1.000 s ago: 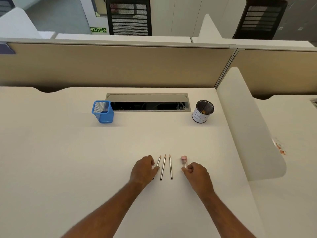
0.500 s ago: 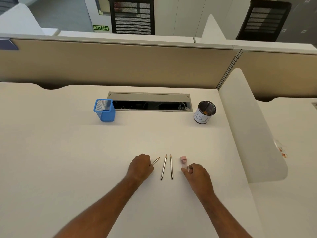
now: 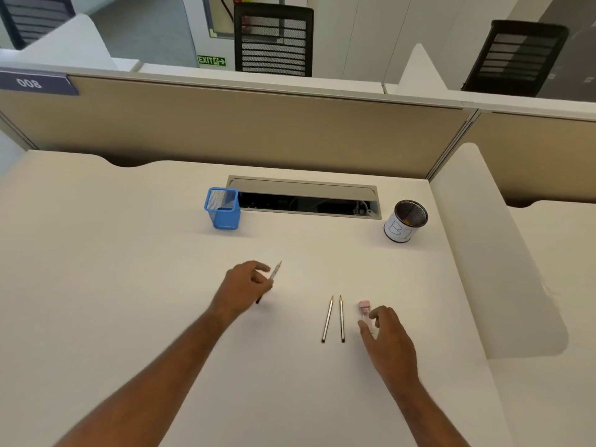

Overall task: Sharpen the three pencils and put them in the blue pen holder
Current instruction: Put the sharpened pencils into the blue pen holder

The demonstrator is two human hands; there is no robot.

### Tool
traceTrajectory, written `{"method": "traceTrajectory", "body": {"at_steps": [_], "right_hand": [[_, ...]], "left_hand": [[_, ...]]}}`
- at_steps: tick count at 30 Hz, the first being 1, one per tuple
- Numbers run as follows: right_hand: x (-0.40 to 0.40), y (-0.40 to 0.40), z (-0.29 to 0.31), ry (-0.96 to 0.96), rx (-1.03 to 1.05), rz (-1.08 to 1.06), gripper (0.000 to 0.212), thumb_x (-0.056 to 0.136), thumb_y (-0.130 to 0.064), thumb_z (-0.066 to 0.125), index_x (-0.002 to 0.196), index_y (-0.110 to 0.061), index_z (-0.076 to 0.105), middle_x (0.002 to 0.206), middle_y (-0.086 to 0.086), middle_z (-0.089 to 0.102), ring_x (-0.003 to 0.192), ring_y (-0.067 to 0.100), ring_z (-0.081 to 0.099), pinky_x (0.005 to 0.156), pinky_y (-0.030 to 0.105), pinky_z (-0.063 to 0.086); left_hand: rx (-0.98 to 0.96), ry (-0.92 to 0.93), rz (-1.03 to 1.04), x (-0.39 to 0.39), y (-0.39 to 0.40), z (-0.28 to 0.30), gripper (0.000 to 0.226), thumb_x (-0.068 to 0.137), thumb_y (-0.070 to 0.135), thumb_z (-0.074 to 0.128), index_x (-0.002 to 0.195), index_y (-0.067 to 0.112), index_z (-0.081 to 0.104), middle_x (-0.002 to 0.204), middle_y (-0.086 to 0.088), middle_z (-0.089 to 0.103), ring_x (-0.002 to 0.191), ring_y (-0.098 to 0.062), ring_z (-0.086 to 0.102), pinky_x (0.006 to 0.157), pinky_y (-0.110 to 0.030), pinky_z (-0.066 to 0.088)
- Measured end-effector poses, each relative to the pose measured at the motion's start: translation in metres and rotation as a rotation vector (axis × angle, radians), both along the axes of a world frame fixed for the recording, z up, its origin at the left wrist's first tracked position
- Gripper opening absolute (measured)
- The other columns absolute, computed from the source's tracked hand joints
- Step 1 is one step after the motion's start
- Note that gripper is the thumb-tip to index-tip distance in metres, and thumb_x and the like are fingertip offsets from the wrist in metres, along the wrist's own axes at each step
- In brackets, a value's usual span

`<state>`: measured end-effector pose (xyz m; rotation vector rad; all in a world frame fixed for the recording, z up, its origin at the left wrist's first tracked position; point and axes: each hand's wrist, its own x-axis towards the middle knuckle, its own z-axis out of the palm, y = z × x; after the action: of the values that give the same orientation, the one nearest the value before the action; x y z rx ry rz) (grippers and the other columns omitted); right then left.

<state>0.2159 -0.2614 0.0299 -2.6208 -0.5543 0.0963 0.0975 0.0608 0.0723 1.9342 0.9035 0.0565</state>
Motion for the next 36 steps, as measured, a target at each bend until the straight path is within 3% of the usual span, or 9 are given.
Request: {"method": "traceTrajectory", "body": {"at_steps": [3, 7, 10, 15, 19, 23, 29, 36], "right_hand": [[-0.007, 0.014, -0.001, -0.012, 0.031, 0.031, 0.028, 0.087, -0.028, 0.083, 0.101, -0.023, 0.058, 0.092, -0.016, 0.057, 0.076, 0.011, 0.064, 0.057, 0.025, 0.048], [-0.015, 0.032, -0.001, 0.023, 0.015, 0.048, 0.027, 0.090, -0.034, 0.078, 0.095, -0.031, 0.052, 0.094, -0.016, 0.057, 0.082, 0.007, 0.063, 0.059, 0.027, 0.052], [-0.017, 0.042, -0.004, 0.048, -0.005, 0.053, 0.026, 0.091, -0.039, 0.075, 0.091, -0.034, 0.050, 0.090, -0.016, 0.054, 0.082, 0.007, 0.064, 0.059, 0.029, 0.053], [-0.021, 0.055, -0.010, 0.080, -0.061, 0.072, 0.020, 0.090, -0.042, 0.076, 0.094, -0.034, 0.058, 0.089, -0.016, 0.060, 0.086, 0.008, 0.065, 0.061, 0.031, 0.054], [-0.025, 0.065, -0.009, 0.093, -0.076, 0.081, 0.017, 0.091, -0.042, 0.075, 0.093, -0.033, 0.061, 0.085, -0.015, 0.057, 0.079, 0.007, 0.059, 0.058, 0.028, 0.051], [-0.024, 0.072, -0.010, 0.090, -0.114, 0.056, 0.019, 0.091, -0.046, 0.076, 0.090, -0.030, 0.067, 0.084, -0.013, 0.062, 0.078, 0.010, 0.063, 0.062, 0.028, 0.053], [-0.016, 0.071, -0.009, 0.085, -0.215, 0.074, 0.029, 0.092, -0.053, 0.072, 0.081, -0.028, 0.066, 0.076, -0.012, 0.062, 0.072, 0.011, 0.065, 0.063, 0.026, 0.050], [-0.011, 0.081, -0.003, 0.215, -0.367, 0.107, 0.042, 0.097, -0.063, 0.057, 0.085, -0.024, 0.066, 0.085, -0.007, 0.070, 0.077, 0.012, 0.063, 0.069, 0.026, 0.041]], "left_hand": [[-0.010, -0.108, 0.096, 0.003, 0.034, 0.016, 0.028, 0.092, 0.012, 0.079, 0.119, 0.017, 0.079, 0.089, -0.001, 0.086, 0.089, -0.017, 0.081, 0.088, -0.027, 0.058], [0.046, -0.190, 0.207, 0.012, 0.085, 0.038, 0.021, 0.090, 0.015, 0.084, 0.110, 0.019, 0.082, 0.092, 0.000, 0.083, 0.084, -0.018, 0.079, 0.090, -0.032, 0.059], [0.116, -0.199, 0.255, 0.023, 0.121, 0.050, 0.014, 0.087, 0.016, 0.085, 0.100, 0.017, 0.079, 0.092, -0.004, 0.081, 0.084, -0.020, 0.077, 0.082, -0.031, 0.059], [0.244, -0.193, 0.316, 0.046, 0.166, 0.062, 0.017, 0.095, 0.020, 0.079, 0.107, 0.008, 0.079, 0.098, -0.001, 0.077, 0.090, -0.017, 0.072, 0.068, -0.016, 0.048], [0.289, -0.156, 0.327, 0.063, 0.188, 0.052, 0.022, 0.098, 0.025, 0.077, 0.113, 0.008, 0.078, 0.114, -0.004, 0.076, 0.097, -0.020, 0.069, 0.083, -0.033, 0.053], [0.400, -0.068, 0.303, 0.071, 0.198, 0.032, 0.023, 0.097, 0.030, 0.078, 0.113, 0.013, 0.080, 0.134, -0.008, 0.072, 0.128, -0.030, 0.062, 0.104, -0.044, 0.050], [0.547, 0.139, 0.154, 0.079, 0.203, 0.013, 0.035, 0.098, 0.034, 0.077, 0.122, 0.009, 0.079, 0.136, -0.011, 0.072, 0.128, -0.033, 0.059, 0.095, -0.046, 0.052], [0.601, 0.157, 0.069, 0.075, 0.204, 0.004, 0.037, 0.099, 0.030, 0.075, 0.131, 0.011, 0.077, 0.150, -0.011, 0.064, 0.138, -0.036, 0.051, 0.107, -0.052, 0.050]]}}
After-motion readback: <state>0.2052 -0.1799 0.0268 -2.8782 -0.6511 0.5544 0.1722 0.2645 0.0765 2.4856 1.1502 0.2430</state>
